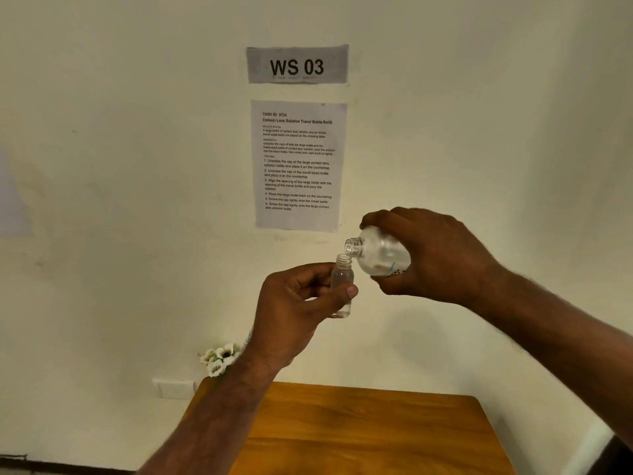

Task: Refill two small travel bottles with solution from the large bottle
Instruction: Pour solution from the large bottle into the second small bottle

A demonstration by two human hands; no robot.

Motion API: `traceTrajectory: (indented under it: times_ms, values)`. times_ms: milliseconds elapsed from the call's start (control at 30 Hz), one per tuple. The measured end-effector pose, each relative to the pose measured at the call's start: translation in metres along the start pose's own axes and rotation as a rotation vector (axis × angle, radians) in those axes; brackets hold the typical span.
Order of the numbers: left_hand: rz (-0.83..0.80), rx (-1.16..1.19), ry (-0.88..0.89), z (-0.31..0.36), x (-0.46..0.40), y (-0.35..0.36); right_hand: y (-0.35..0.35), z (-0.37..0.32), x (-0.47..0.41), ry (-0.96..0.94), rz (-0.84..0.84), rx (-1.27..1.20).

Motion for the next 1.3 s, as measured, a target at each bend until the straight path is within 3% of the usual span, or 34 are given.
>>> traceTrajectory:
  times_ms: [300, 433, 900, 1300]
  values:
    - [0.013, 0.029, -0.114, -0.055, 0.038, 0.015, 0.082, 0.023, 0.075, 0.242, 0.045, -0.491]
    - [0.008, -0.071, -0.208, -0.095, 0.070, 0.015, 0.125, 0.037, 0.118, 0.420, -0.036, -0.647]
    - [-0.050, -0.285, -0.740, -0.284, 0.226, 0.018, 0.271, 0.065, 0.262, 0.806, -0.362, -0.747]
    - [-0.191, -0.450, -0.932, -0.374, 0.302, 0.031, 0.343, 0.064, 0.320, 0.911, -0.442, -0.751]
Point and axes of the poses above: each hand's wrist, its own x-axis away from the middle knuckle, its own y-axis out of the palm, z = x × y, the point moved 5 cm from there along -x, towards the middle knuckle, and after that the axes turned 7 degrees about y, right-handed, at the moved point
